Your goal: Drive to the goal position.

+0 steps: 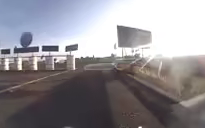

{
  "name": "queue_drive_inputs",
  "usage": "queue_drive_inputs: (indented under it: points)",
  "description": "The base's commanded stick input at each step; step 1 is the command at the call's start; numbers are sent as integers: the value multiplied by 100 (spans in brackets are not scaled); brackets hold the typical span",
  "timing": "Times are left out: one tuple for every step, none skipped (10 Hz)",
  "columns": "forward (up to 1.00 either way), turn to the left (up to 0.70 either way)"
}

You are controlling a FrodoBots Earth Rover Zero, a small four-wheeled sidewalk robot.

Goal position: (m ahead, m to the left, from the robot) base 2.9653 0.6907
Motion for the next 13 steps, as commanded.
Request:
queue_drive_inputs:
  points:
    - [50,0]
    - [50,0]
    - [50,0]
    - [50,0]
    - [50,0]
    - [50,0]
    - [50,0]
    - [50,0]
    - [50,0]
    - [50,0]
    - [50,0]
    - [50,27]
    - [50,27]
